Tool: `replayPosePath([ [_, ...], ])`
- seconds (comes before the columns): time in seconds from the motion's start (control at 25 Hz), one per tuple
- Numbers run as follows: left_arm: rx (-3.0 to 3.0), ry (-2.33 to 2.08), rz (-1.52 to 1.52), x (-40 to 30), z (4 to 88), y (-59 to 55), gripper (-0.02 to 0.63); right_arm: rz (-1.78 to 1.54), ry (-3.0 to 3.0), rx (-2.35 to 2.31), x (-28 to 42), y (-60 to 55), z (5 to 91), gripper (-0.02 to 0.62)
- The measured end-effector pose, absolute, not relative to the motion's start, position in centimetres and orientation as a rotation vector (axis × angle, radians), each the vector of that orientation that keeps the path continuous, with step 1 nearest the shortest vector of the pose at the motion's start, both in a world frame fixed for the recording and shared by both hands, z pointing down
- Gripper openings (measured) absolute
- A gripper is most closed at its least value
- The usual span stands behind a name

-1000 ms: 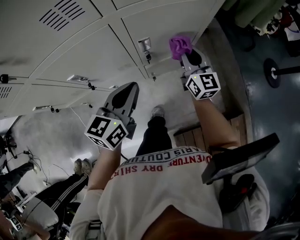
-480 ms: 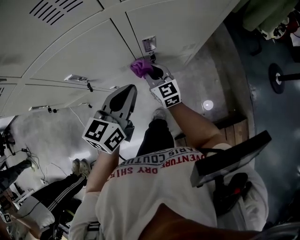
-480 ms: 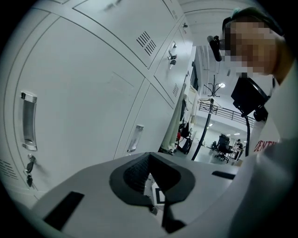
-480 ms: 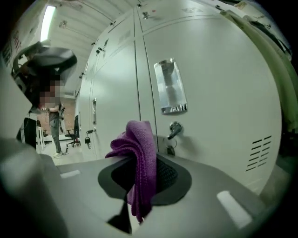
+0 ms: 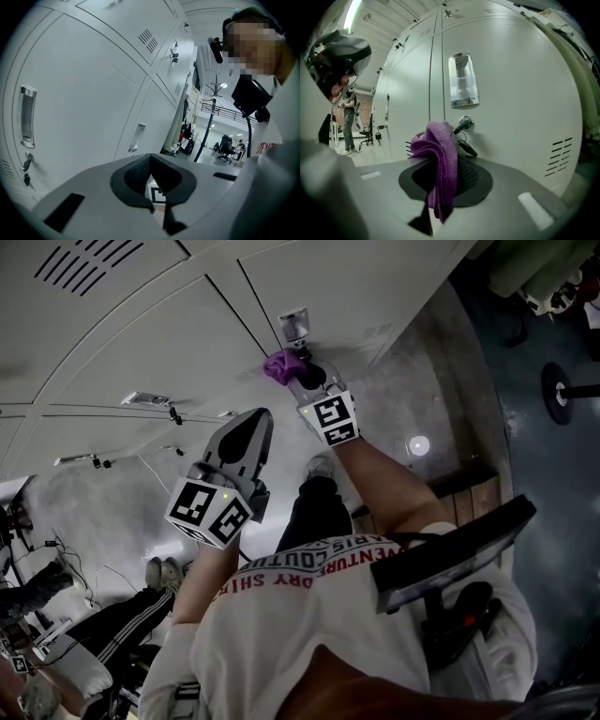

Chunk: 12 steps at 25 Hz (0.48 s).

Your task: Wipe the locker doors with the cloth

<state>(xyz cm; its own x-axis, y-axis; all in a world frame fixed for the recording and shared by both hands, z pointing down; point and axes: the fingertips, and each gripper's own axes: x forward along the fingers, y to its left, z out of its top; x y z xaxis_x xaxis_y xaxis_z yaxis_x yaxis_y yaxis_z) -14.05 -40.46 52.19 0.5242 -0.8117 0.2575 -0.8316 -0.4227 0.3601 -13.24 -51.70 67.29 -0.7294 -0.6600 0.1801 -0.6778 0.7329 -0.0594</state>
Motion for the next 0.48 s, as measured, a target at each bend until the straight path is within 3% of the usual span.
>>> replayPosePath([
  [0.48, 2.323, -1.333, 0.057, -13.8, 52.7, -39.7, -0.001, 0.134, -2.639, 1.334, -3.0, -55.9, 68.3, 0.055],
])
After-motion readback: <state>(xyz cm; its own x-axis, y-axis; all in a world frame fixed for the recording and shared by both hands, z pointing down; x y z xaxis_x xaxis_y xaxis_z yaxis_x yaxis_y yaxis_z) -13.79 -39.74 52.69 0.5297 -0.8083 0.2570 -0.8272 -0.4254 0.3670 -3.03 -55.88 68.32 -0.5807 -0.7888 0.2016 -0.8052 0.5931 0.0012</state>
